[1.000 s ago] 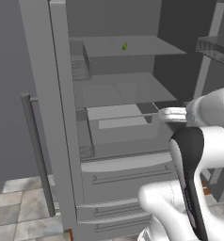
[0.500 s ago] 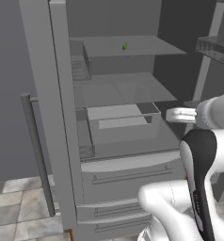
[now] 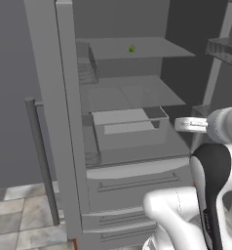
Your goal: There is a bowl on the dining counter. Grab a lemon wedge from the fridge and place it in the bowl. Then get the liquor bottle and glass cup from the cabinet and place them next to the bowl.
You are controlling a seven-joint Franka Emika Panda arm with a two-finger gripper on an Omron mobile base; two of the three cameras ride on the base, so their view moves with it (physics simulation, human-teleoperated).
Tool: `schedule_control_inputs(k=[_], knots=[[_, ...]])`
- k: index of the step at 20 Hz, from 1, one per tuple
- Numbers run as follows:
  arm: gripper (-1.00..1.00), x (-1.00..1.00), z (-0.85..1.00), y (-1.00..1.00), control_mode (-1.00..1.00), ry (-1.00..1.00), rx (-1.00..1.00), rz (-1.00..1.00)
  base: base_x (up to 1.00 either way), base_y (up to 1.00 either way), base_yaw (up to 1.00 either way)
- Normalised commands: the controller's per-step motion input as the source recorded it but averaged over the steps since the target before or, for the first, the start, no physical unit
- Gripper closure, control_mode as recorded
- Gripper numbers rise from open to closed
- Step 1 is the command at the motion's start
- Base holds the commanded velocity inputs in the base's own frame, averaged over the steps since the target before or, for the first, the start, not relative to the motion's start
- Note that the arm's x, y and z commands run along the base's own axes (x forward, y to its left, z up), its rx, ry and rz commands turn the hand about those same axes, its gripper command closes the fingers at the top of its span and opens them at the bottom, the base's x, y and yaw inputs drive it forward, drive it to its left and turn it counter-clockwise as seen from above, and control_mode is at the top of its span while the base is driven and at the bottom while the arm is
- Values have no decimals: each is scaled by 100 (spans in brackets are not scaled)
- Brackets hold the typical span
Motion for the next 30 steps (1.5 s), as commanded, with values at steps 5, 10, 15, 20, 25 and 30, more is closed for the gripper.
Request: schedule_control_inputs(k=[5, 10, 15, 20, 25, 30], knots=[[-100, 0, 0, 0, 100, 0, 0, 0, 46, 38, 0], [-100, 0, 0, 0, 100, 0, 0, 0, 57, 24, 0], [-100, 0, 0, 0, 100, 0, 0, 0, 68, -19, 0], [-100, 0, 0, 0, 100, 0, 0, 0, 68, -3, -6], [-100, 0, 0, 0, 100, 0, 0, 0, 72, 5, -10], [-100, 61, 31, 17, -100, -7, 10, -1, 0, 0, 0]])
